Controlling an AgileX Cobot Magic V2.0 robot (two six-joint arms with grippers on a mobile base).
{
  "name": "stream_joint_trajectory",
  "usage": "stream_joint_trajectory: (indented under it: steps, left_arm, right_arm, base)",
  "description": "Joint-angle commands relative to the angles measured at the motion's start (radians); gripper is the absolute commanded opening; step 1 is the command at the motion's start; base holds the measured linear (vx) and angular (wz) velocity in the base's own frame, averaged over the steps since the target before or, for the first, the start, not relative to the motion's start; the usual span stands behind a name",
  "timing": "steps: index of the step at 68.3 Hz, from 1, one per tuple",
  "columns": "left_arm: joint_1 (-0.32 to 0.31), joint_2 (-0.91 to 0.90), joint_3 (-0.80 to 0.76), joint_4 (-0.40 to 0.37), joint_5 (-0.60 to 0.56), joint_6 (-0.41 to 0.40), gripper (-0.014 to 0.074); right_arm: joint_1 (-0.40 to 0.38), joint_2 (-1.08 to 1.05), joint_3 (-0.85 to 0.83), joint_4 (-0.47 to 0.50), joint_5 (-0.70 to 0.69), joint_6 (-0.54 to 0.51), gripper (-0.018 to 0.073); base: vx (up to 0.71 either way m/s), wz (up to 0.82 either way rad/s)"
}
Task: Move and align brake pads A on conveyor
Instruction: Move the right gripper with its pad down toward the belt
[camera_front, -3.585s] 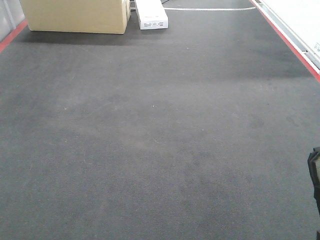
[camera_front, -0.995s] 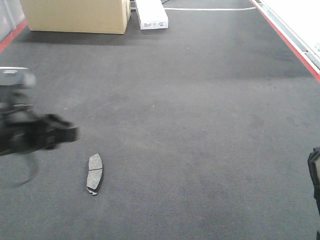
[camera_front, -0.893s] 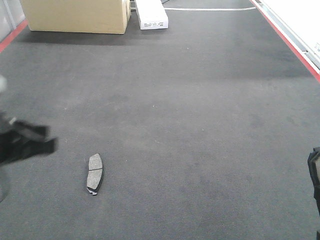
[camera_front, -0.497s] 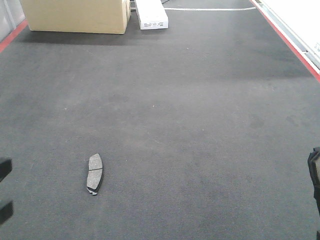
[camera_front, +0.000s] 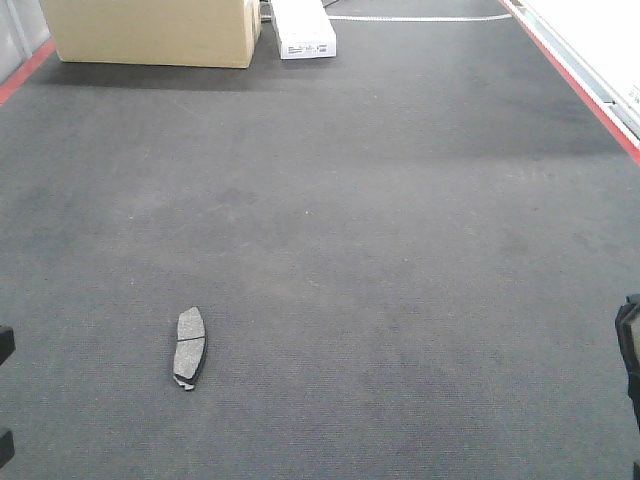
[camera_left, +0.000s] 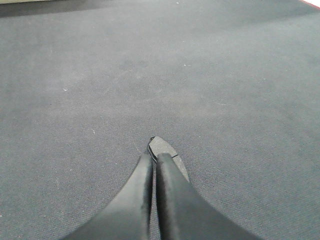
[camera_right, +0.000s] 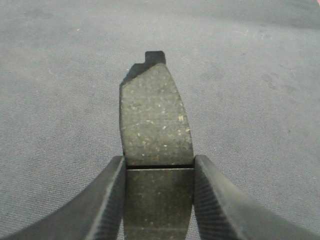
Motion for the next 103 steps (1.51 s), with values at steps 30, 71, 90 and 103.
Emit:
stream_joint_trajectory:
  steps: [30,71,90,103]
  left_arm:
    - [-0.005,0.0,-0.026,0.005,-0.071,0.0,-0.0006]
    - [-0.005,0.0,-0.026,0.005,-0.068,0.0,-0.0006]
    - [-0.005,0.0,-0.026,0.005,-0.068,0.0,-0.0006]
    - [-0.005,0.0,-0.026,0.005,-0.068,0.0,-0.0006]
  right_arm:
    - [-0.005,0.037,-0.031,0.072,-0.144,0.0,0.0008]
    - [0.008,0.819,-0.293,0.292,-0.222,-0.092,0.0025]
    - [0.116,1.132,-0.499,0.291,-0.216,-0.058,0.0045]
    - [0.114,1.276,-0.561,0.289,-0.183,0.003,0.0049]
  base:
    - [0.0,0.0]
    - [0.0,0.0]
    - [0.0,0.0]
    - [0.0,0.0]
